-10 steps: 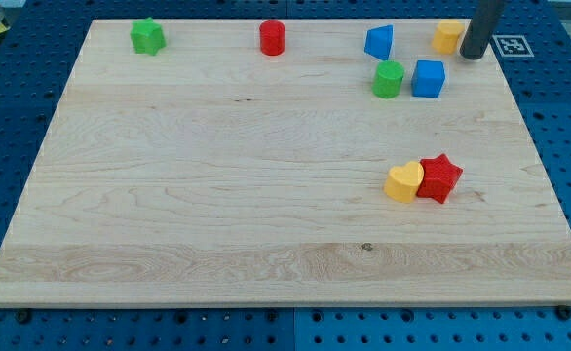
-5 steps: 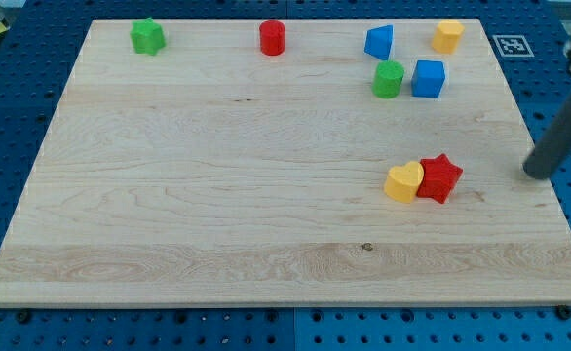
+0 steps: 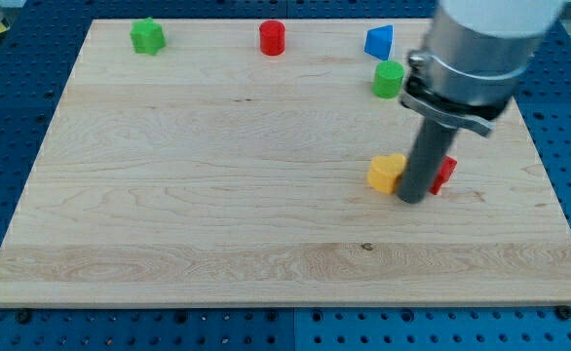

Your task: Slide the yellow heart towards the center left

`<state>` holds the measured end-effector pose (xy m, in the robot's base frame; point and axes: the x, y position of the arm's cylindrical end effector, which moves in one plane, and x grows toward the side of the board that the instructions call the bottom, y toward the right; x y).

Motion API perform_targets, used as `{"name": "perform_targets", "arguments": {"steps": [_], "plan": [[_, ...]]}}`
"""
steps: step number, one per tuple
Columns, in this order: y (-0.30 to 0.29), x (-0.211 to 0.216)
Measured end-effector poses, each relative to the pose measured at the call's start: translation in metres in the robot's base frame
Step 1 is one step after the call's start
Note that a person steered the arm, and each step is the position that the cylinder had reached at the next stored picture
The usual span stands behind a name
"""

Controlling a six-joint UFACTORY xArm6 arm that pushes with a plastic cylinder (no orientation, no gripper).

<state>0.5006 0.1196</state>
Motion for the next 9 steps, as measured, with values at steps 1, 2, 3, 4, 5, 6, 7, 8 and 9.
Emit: {"name": "perform_targets", "arguments": {"steps": [1,2,3,4,5,6,7,8,9], "plan": [[-0.041,-0.024],[-0.067,-0.033],[-0.057,-0.03],[-0.019,-0.029],[0.011,-0.033],[-0.007,-0.046],[-0.076,-0.06],[-0.116,-0.061],[-0.094,-0.055]]}}
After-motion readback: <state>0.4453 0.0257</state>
